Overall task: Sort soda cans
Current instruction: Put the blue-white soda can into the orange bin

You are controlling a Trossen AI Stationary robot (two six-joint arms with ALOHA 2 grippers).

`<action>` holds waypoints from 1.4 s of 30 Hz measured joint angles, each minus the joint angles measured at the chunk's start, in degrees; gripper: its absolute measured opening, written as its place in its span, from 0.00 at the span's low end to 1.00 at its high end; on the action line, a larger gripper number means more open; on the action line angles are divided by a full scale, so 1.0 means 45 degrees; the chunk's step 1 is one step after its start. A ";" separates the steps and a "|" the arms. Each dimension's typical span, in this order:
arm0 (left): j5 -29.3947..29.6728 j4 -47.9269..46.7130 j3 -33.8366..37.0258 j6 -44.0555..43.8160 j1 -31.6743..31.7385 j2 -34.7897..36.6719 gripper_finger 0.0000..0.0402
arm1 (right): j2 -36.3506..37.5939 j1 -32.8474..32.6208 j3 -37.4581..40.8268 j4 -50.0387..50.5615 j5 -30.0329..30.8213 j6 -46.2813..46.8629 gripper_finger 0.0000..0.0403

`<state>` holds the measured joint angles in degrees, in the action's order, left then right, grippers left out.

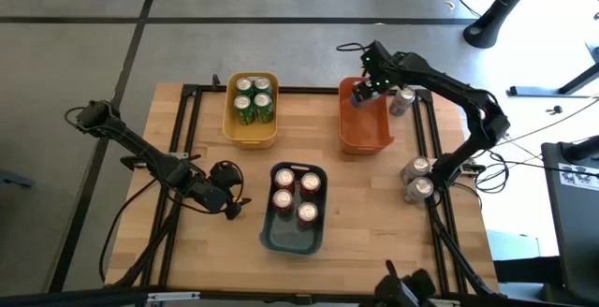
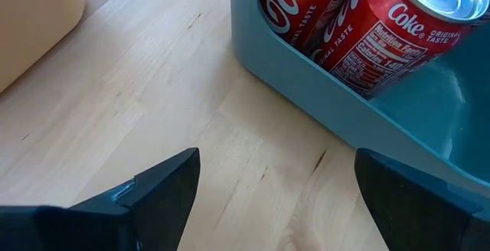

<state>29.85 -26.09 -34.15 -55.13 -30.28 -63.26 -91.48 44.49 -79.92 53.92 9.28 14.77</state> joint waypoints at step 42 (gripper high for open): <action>0.0389 -0.0005 0.0000 0.0083 0.0000 0.0000 0.83 | -0.1973 -0.0063 0.0010 -0.1765 -0.0645 -0.0695 0.79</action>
<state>31.59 -26.11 -34.15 -54.76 -30.28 -63.26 -100.36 44.21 -79.88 45.98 6.37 11.64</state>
